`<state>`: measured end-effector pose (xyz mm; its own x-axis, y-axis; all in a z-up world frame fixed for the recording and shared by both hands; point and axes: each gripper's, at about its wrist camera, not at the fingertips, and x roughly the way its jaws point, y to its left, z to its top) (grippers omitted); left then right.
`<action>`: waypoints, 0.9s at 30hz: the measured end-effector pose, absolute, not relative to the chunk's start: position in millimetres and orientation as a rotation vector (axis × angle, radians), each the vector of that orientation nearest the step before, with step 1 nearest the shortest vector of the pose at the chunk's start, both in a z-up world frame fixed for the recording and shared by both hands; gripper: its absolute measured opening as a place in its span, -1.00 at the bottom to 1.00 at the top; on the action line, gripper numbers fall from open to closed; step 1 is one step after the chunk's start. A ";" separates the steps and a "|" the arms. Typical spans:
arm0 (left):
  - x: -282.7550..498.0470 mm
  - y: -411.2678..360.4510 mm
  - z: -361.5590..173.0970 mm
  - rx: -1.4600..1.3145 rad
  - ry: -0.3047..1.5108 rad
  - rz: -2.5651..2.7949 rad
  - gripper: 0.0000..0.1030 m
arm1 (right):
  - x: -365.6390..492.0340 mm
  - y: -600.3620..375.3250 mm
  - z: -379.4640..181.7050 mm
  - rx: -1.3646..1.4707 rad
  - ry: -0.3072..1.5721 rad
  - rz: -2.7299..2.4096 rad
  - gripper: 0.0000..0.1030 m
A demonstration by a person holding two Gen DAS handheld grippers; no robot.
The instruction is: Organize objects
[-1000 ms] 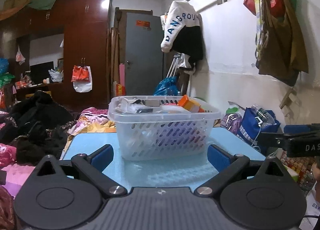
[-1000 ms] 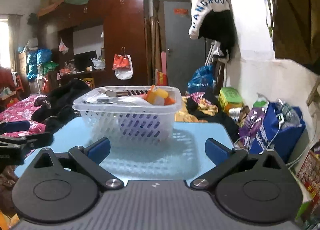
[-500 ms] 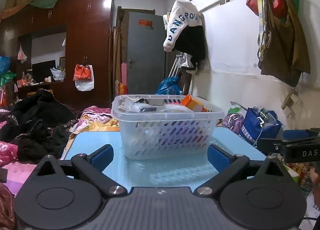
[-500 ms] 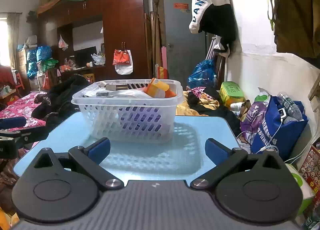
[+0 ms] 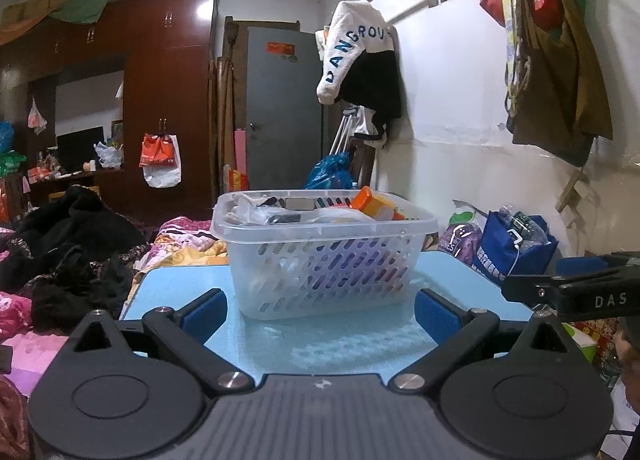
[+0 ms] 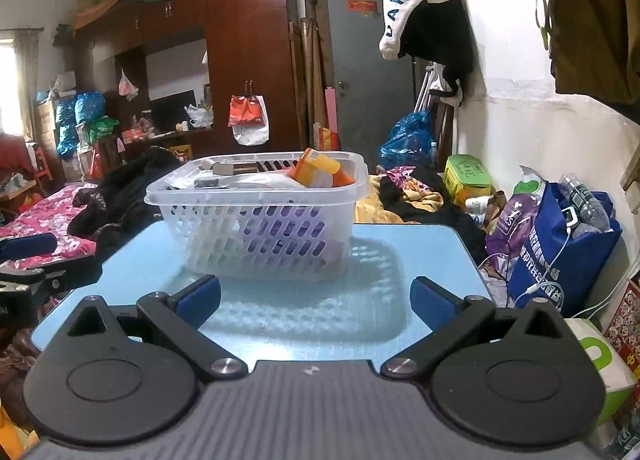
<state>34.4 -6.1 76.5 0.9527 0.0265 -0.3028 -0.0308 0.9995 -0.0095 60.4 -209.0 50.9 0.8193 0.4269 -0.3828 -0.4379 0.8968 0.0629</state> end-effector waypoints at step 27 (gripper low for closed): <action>32.6 -3.3 76.2 -0.038 0.297 0.030 0.96 | 58.7 -217.4 54.7 -0.041 0.374 0.460 1.00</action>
